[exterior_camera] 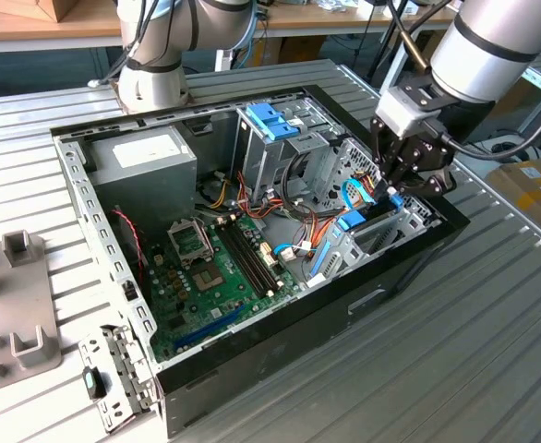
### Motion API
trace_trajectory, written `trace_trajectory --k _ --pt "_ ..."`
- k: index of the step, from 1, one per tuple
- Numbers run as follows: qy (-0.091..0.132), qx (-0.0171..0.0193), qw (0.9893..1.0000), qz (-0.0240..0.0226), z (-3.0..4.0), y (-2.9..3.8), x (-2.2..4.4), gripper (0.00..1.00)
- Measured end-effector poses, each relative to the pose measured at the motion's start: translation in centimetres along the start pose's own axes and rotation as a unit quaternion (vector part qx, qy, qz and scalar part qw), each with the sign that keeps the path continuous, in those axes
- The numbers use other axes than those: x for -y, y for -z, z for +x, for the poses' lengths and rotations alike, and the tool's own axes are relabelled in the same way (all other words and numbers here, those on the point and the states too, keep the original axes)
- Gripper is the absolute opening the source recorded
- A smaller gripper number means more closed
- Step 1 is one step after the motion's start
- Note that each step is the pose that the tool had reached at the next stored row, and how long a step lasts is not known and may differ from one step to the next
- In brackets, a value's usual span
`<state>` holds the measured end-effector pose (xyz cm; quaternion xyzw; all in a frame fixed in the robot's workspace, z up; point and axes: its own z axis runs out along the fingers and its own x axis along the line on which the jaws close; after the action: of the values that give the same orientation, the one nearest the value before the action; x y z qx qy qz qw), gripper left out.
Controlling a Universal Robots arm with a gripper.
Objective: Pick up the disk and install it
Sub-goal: 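Insert the second disk wire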
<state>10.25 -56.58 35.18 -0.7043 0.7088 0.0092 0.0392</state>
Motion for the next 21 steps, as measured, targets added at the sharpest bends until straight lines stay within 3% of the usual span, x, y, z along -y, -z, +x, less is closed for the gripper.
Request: trace_trajectory --k 14,21 --pt "0.000 -0.0001 1.0000 -0.0001 0.06 -0.83 -0.08 0.11" --pt "0.000 0.0000 1.0000 0.0000 0.01 -0.49 -0.06 0.11"
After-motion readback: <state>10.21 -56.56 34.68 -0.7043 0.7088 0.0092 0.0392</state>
